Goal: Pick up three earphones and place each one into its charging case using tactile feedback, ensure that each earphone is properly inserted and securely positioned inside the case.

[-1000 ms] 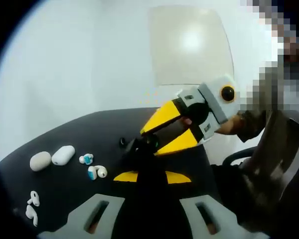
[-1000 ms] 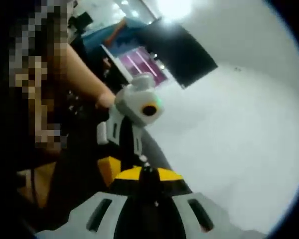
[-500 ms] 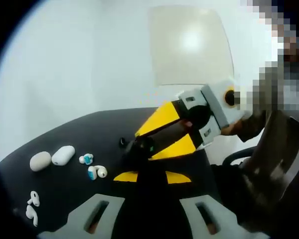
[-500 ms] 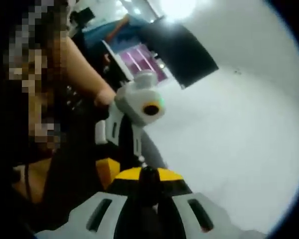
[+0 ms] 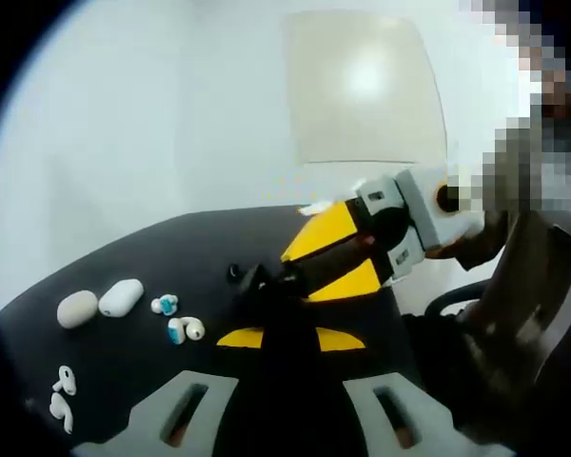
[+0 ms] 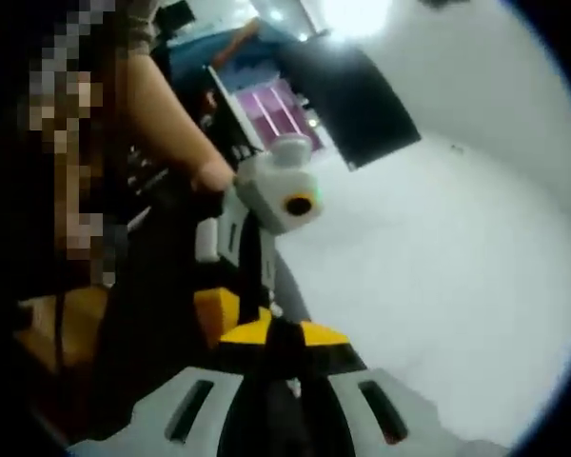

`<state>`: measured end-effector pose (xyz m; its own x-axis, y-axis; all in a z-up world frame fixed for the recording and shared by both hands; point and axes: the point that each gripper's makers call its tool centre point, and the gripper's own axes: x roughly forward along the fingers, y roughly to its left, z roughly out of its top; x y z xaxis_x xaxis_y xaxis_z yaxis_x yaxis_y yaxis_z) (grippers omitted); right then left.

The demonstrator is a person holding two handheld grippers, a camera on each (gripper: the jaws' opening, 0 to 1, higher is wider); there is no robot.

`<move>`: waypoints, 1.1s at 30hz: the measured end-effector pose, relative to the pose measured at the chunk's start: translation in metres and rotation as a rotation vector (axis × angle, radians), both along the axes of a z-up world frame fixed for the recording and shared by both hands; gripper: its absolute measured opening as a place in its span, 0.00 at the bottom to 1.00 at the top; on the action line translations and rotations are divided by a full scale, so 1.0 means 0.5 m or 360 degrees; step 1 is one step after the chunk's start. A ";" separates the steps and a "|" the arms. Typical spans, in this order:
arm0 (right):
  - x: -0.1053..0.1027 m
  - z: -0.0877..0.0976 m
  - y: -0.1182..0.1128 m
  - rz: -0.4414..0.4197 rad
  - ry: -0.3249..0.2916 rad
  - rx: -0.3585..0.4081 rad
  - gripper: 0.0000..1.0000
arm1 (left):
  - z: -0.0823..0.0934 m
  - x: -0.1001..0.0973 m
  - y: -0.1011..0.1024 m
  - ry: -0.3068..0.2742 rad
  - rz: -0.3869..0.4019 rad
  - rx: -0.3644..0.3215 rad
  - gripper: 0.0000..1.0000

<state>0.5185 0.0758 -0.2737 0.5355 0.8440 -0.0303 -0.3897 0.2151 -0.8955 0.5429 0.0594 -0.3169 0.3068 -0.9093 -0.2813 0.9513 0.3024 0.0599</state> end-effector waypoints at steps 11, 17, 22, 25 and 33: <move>0.000 0.017 -0.004 0.0025 0.0288 0.0152 0.05 | -0.002 0.000 0.000 0.0003 0.0003 -0.0001 0.15; 0.051 0.091 -0.073 0.0046 0.0775 0.0656 0.08 | -0.003 0.002 -0.001 0.0002 0.0003 -0.0001 0.15; 0.079 0.067 -0.118 0.0096 0.1146 0.0704 0.14 | -0.003 0.005 -0.001 0.0007 0.0002 0.0000 0.15; 0.112 0.065 -0.170 0.0078 0.1331 0.0826 0.22 | -0.003 0.005 -0.001 0.0013 0.0003 0.0002 0.14; 0.158 -0.026 -0.233 -0.0195 0.1639 0.0814 0.20 | -0.003 0.005 -0.001 0.0017 0.0002 0.0001 0.14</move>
<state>0.5976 -0.0407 -0.2868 0.5348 0.8277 -0.1698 -0.8359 0.5477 0.0369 0.5456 0.0590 -0.3182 0.3052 -0.9086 -0.2852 0.9514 0.3039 0.0501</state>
